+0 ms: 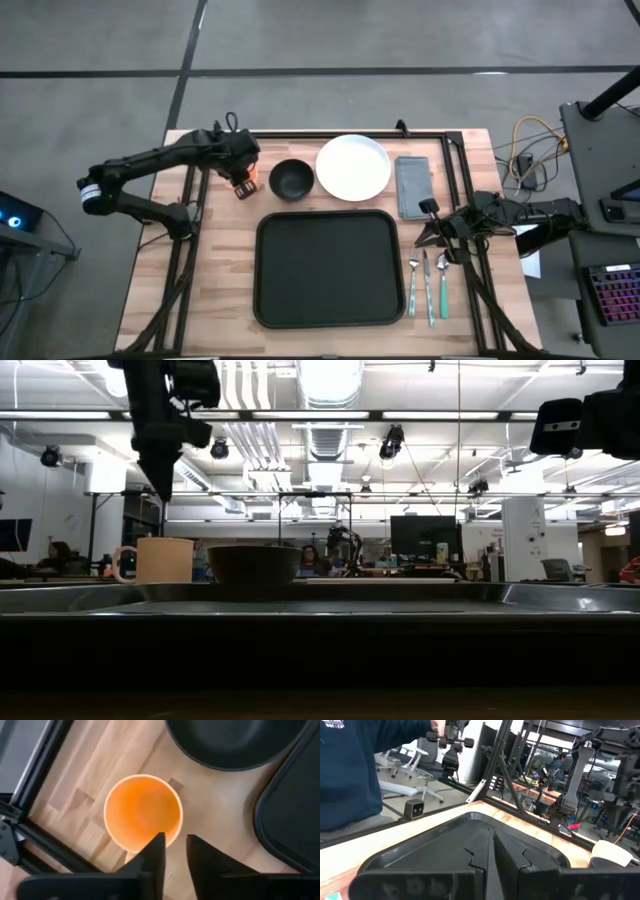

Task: Set up tray
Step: Put the orange mug on the black serving tray

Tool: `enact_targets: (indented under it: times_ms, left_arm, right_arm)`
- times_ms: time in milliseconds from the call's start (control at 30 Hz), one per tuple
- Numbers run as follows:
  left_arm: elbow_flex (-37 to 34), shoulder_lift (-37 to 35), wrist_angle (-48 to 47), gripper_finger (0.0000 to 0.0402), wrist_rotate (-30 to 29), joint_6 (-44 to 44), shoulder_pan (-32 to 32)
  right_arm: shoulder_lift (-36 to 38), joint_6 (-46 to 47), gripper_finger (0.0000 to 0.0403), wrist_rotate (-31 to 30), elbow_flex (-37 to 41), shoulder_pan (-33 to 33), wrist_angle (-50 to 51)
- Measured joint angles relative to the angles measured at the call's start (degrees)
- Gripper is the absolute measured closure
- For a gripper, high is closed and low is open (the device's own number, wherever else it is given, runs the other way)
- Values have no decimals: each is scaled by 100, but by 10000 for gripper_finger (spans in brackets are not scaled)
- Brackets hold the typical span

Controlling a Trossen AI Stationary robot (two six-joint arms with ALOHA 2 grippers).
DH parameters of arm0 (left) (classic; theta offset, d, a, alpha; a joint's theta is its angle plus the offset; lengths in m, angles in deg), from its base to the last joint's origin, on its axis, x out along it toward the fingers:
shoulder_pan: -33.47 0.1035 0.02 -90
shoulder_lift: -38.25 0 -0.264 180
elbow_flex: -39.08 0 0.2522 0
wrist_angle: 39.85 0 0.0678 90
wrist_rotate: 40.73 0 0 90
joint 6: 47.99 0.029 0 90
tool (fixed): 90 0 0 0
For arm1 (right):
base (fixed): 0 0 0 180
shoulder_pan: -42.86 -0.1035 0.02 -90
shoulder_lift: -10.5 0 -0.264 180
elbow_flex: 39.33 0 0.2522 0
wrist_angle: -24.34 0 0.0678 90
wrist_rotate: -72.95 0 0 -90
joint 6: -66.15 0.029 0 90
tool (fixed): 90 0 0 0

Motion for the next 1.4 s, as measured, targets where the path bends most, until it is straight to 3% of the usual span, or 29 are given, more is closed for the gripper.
enact_targets:
  times_ms: [300, 600, 1400]
  left_arm:
    - [-217, -2, 214, 232, 42, -52, -7]
    - [-460, -2, 672, 157, 40, -62, -7]
    - [-1618, -4, 1887, 152, 13, -165, 407]
  right_arm:
    - [0, 0, 385, 0, 0, -2, 0]
    - [0, 0, 385, 0, 0, 0, 0]
    - [0, 0, 385, 0, 0, 0, 0]
